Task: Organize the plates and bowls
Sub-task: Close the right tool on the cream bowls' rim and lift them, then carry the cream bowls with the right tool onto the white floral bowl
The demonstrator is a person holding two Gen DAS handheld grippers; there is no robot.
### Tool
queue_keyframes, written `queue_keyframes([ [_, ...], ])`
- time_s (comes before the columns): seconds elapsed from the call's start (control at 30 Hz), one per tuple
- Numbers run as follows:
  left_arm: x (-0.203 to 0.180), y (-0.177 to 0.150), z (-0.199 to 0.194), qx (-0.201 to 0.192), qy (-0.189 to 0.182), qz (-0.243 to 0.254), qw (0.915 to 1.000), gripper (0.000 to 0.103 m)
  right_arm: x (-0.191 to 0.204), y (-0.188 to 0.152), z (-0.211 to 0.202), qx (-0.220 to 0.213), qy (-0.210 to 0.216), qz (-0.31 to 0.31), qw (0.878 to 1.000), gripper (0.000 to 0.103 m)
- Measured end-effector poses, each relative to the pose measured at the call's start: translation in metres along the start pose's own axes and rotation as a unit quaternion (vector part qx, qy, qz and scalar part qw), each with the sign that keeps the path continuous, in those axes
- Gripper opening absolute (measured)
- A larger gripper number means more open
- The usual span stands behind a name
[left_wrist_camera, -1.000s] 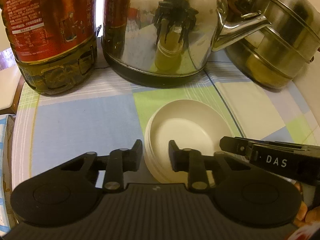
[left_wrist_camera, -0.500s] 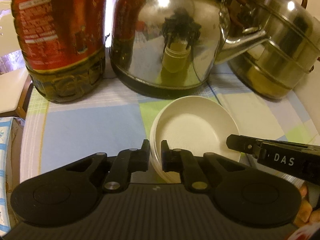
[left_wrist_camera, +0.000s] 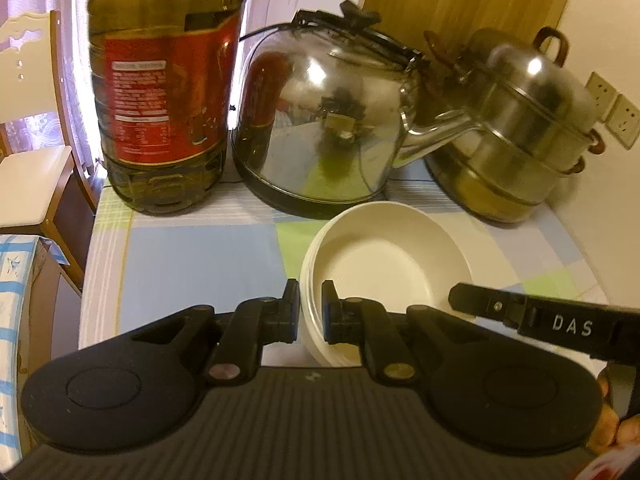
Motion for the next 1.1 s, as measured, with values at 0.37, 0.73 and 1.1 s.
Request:
queue_keyframes([
  [0.37,-0.02,-0.051,-0.071,-0.007,-0.003,0.005,1.0,0.01,0.015,-0.041,-0.072,0.006,0.02,0.01,1.0,0.011],
  [0.73,-0.044,-0.118,-0.113,0.015,-0.005,0.004,0.9999,0.01,0.011,-0.097,-0.134,0.026,0.023,0.016,0.999,0.012],
  [1.1,-0.066,-0.167,-0.13,0.035,-0.003,0.007,0.9994,0.01,-0.005,-0.145,-0.174,0.046,0.026,0.027,0.998,0.012],
])
Point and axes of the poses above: each gripper's, at about its wrist camera, not at the fingertips, and z roughly the way its jaws point, x to its left, y to its top, the point moved 9 cm from there along z, roughly the way its jaws point, and after that the axes turned 13 degrees about -z, right-handed, at the moved point
